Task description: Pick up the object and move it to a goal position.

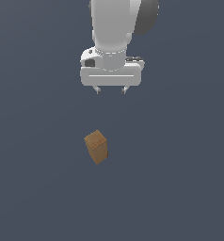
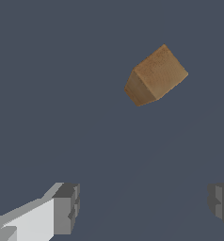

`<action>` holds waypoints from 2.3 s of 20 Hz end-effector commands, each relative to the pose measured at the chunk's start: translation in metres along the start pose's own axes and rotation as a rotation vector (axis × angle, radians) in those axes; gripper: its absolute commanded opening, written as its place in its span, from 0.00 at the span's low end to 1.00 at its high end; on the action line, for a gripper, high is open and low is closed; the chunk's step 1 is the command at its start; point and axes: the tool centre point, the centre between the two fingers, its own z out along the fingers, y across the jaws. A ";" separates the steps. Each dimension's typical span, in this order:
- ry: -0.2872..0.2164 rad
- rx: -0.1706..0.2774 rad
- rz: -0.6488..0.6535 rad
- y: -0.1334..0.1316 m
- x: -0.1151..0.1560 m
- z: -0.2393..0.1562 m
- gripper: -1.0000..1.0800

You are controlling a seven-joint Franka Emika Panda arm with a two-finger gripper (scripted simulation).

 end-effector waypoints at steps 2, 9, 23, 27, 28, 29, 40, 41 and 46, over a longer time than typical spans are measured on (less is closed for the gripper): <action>0.001 -0.001 -0.002 0.000 0.000 0.000 0.96; 0.040 -0.021 -0.073 -0.020 0.007 -0.016 0.96; 0.040 -0.021 -0.137 -0.013 0.022 -0.007 0.96; 0.039 -0.020 -0.192 -0.007 0.035 0.002 0.96; 0.038 -0.020 -0.208 -0.005 0.039 0.005 0.96; 0.038 -0.019 -0.226 -0.003 0.042 0.008 0.96; 0.035 -0.016 -0.451 0.028 0.090 0.055 0.96; 0.035 -0.015 -0.472 0.031 0.094 0.060 0.96; 0.035 -0.014 -0.565 0.045 0.111 0.082 0.96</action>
